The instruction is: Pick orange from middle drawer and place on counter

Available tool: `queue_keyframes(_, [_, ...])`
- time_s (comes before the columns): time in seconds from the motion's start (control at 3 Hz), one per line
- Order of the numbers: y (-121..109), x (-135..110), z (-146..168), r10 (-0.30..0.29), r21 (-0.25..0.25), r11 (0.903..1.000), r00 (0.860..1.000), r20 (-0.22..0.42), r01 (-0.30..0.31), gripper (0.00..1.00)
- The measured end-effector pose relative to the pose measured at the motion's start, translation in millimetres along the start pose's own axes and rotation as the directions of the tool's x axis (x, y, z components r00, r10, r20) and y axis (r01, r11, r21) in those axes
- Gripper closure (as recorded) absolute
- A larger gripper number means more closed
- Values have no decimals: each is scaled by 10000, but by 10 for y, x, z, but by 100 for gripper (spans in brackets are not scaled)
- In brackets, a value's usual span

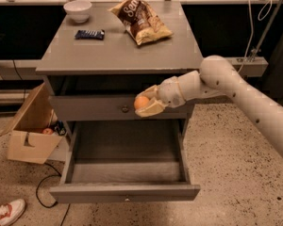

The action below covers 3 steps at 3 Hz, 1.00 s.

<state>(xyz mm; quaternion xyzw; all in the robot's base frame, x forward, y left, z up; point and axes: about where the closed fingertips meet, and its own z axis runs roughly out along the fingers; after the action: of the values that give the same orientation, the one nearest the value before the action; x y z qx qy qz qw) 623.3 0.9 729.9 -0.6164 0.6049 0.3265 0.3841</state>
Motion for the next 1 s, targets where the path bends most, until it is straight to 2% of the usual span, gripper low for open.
queue_keyframes(0.33, [-149, -655, -530, -344, 306, 9988, 9956, -876, 372, 100])
queue_keyframes(0.67, [-149, -654, -527, -342, 303, 9989, 9956, -875, 369, 100])
queue_keyframes(1.0, [-331, -786, -594, -122, 739, 9971, 9946, -1030, 199, 100])
